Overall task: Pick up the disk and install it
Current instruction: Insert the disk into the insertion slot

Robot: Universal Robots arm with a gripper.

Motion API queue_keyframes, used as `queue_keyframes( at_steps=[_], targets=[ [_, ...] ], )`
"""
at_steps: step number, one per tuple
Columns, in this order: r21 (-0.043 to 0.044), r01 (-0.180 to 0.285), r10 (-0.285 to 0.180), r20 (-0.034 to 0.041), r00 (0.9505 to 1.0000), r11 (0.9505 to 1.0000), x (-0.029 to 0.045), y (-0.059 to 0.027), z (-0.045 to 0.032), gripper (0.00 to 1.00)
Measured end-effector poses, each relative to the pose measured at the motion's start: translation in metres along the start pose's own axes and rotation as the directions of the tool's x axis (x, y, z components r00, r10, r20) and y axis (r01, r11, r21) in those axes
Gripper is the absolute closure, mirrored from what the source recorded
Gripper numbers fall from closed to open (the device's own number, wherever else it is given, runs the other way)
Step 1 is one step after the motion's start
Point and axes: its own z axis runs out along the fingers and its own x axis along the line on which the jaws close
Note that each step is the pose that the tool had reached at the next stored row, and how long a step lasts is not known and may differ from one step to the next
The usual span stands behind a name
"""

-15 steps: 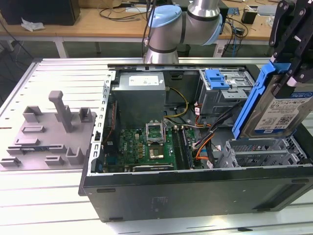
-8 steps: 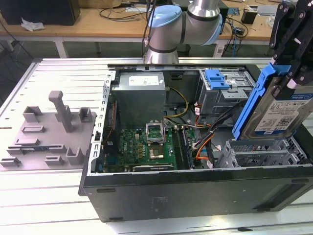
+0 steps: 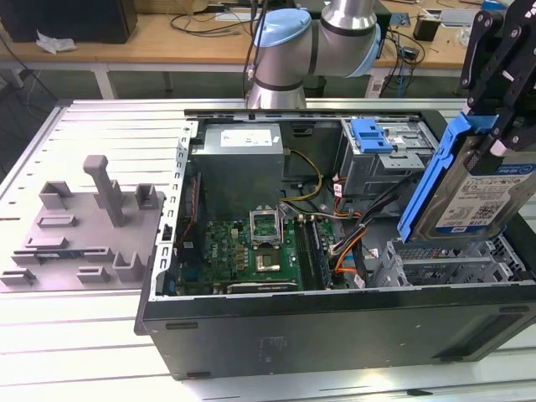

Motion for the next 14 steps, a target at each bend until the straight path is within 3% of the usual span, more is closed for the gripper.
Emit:
queue_keyframes(
  at_steps=[14],
  targets=[
    [0.0,0.0,0.0,0.0,1.0,1.0,0.0008,-0.0007,0.006,0.63]
  ],
)
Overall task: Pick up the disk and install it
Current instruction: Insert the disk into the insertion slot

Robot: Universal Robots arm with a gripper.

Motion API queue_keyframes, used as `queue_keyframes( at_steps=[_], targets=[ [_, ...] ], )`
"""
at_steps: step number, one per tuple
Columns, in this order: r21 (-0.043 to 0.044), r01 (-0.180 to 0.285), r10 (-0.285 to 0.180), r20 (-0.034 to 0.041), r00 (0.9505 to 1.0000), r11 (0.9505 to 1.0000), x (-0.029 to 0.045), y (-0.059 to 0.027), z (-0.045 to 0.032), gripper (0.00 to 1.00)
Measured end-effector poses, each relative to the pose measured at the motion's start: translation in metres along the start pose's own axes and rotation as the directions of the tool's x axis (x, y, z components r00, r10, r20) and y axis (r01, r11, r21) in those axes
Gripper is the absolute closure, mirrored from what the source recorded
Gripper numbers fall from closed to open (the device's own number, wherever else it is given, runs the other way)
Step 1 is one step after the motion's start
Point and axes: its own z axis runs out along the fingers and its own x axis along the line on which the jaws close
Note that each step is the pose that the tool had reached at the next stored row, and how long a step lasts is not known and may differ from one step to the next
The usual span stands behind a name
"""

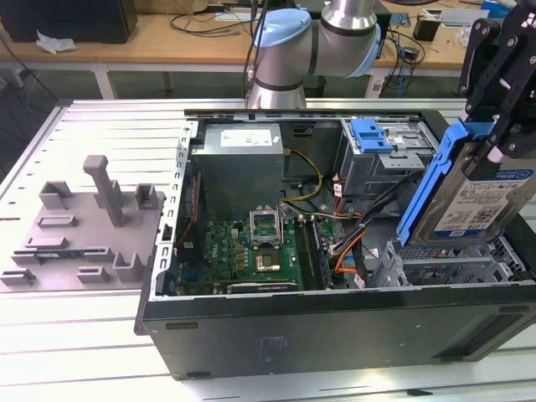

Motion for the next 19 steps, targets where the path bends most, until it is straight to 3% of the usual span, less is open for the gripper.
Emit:
queue_keyframes(
  at_steps=[19],
  targets=[
    [0.0001,0.0,0.0,0.0,1.0,1.0,0.0004,-0.0007,0.0087,0.63]
  ],
)
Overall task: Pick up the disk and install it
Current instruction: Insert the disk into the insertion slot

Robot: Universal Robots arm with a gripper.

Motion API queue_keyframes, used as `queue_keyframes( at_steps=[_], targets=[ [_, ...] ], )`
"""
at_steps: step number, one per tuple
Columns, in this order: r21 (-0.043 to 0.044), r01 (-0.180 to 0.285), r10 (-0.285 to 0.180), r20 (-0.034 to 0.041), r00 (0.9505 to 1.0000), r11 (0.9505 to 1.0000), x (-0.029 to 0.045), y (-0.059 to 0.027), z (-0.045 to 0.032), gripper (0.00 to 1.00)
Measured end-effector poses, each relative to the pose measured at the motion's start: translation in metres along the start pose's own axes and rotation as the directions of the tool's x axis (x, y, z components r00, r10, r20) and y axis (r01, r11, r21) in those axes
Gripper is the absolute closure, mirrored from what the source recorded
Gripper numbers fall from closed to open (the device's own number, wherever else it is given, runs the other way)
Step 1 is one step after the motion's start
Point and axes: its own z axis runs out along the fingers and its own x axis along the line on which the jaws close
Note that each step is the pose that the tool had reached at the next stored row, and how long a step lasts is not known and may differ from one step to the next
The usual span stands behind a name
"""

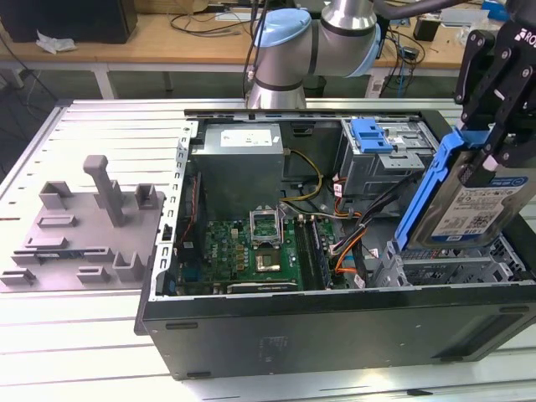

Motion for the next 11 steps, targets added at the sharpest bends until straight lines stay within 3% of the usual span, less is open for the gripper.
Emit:
queue_keyframes(
  at_steps=[11],
  targets=[
    [-0.0001,0.0,0.0,0.0,1.0,1.0,0.0007,-0.0012,0.0058,0.63]
  ],
)
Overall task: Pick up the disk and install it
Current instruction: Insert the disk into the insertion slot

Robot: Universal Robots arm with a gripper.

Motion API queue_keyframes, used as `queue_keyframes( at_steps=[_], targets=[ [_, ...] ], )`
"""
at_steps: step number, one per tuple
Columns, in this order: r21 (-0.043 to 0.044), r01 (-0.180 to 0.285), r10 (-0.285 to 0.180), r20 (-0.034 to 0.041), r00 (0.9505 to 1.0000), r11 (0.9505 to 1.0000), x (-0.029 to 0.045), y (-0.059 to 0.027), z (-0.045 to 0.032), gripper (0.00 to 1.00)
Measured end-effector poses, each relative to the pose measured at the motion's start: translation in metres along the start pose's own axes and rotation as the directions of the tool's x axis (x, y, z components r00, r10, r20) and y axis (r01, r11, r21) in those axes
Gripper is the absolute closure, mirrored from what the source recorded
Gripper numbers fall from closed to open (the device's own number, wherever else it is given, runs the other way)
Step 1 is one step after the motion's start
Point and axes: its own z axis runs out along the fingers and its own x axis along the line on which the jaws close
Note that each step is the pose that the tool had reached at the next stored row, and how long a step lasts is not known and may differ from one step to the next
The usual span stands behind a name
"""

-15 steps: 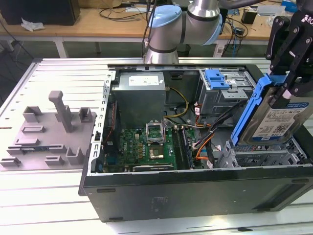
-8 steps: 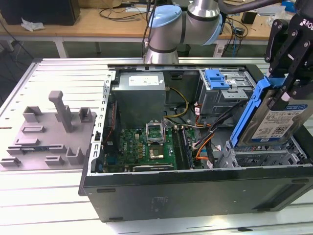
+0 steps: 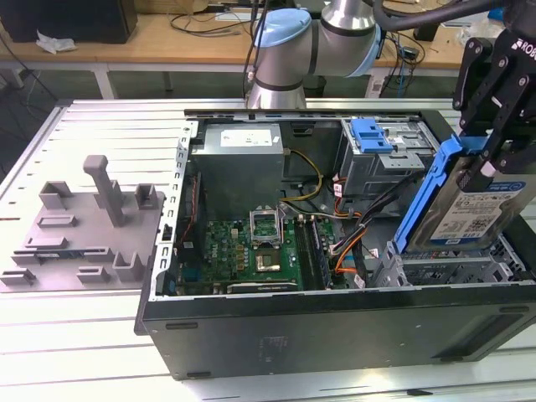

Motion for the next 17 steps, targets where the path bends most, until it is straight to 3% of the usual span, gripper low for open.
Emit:
queue_keyframes(
  at_steps=[17],
  targets=[
    [-0.0001,0.0,0.0,-0.0002,1.0,1.0,0.001,-0.0013,0.0105,0.63]
  ],
)
